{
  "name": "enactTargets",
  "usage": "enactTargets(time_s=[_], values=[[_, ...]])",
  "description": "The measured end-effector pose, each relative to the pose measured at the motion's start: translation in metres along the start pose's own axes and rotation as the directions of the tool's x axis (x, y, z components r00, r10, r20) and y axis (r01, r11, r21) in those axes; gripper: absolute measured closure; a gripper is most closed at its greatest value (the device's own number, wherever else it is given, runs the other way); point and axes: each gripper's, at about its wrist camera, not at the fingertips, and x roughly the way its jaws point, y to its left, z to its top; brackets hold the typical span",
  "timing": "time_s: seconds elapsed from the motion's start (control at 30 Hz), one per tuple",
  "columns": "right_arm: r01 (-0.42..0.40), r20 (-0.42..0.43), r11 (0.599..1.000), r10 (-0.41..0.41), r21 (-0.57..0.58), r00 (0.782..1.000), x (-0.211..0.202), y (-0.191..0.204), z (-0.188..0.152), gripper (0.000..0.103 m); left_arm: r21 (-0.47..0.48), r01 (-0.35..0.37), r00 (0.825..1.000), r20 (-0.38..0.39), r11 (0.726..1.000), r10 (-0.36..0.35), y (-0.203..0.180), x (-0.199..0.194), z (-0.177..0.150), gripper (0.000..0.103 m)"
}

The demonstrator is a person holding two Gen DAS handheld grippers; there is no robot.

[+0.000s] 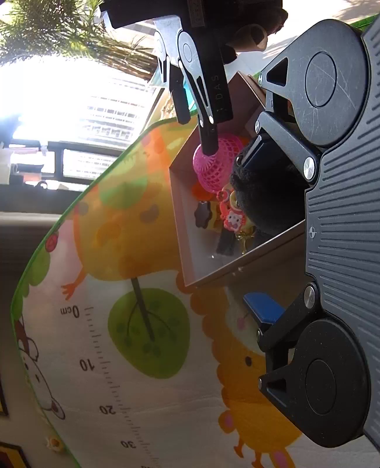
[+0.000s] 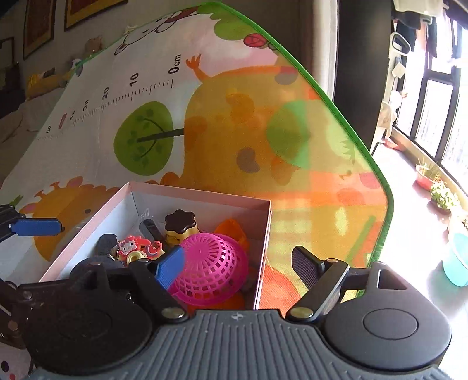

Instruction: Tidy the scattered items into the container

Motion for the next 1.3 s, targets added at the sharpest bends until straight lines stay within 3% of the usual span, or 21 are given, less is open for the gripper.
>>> enactTargets(time_s=[0.1, 0.2, 0.23, 0.33, 0.47, 0.7, 0.83, 0.93, 1.03, 1.17, 1.3], values=[[-0.035, -0.057, 0.996, 0.04, 0.081, 0.998, 0.01, -0.011, -0.005, 0.018, 0.039, 0.013, 1.0, 0.006, 0.999, -0.013, -0.016, 0.003, 0.003, 0.008], [-0.116, -0.1, 0.981, 0.132, 0.156, 0.986, 0.02, -0.011, -0.01, 0.018, 0.018, 0.019, 1.0, 0.014, 1.0, -0.019, -0.021, -0.006, 0.002, 0.008], [-0.136, -0.1, 0.975, 0.155, 0.176, 0.983, 0.021, -0.008, -0.011, 0.013, 0.007, 0.013, 1.0, 0.015, 1.0, -0.013, -0.02, -0.009, 0.0, 0.008], [-0.11, -0.087, 0.974, 0.13, 0.199, 0.988, 0.025, 0.006, -0.01, 0.007, -0.029, 0.009, 1.0, -0.011, 1.0, -0.009, -0.014, -0.016, -0.009, 0.006], [-0.145, -0.071, 0.956, 0.168, 0.255, 0.983, 0.034, 0.019, -0.003, 0.006, -0.11, 0.106, 0.992, -0.061, 0.988, -0.113, 0.001, -0.018, -0.024, 0.006], [-0.172, -0.046, 0.944, 0.192, 0.283, 0.98, 0.057, 0.063, 0.011, 0.003, -0.083, 0.053, 0.997, -0.044, 0.995, -0.057, 0.022, -0.018, -0.029, 0.006], [-0.134, -0.024, 0.962, 0.144, 0.237, 0.989, 0.069, 0.086, 0.015, 0.003, -0.096, -0.001, 0.999, -0.036, 0.995, -0.002, 0.047, -0.017, -0.025, 0.005], [-0.094, 0.009, 0.96, 0.095, 0.264, 0.995, 0.064, 0.085, 0.012, 0.002, -0.094, -0.015, 0.999, -0.035, 0.995, 0.012, 0.056, -0.016, -0.022, 0.004], [-0.038, 0.046, 0.957, 0.025, 0.288, 0.999, 0.042, 0.08, 0.003, 0.0, -0.071, -0.037, 0.999, -0.022, 0.997, 0.036, 0.052, -0.021, -0.024, 0.005], [0.017, 0.067, 0.971, -0.034, 0.237, 0.997, 0.008, 0.087, -0.014, 0.0, -0.081, -0.088, 0.996, 0.002, 0.993, 0.088, 0.049, -0.034, -0.027, 0.002], [0.02, 0.023, 0.981, -0.024, 0.191, 0.999, -0.014, 0.102, -0.041, 0.0, -0.115, -0.14, 0.99, -0.02, 0.984, 0.139, 0.05, -0.046, -0.034, 0.0]])
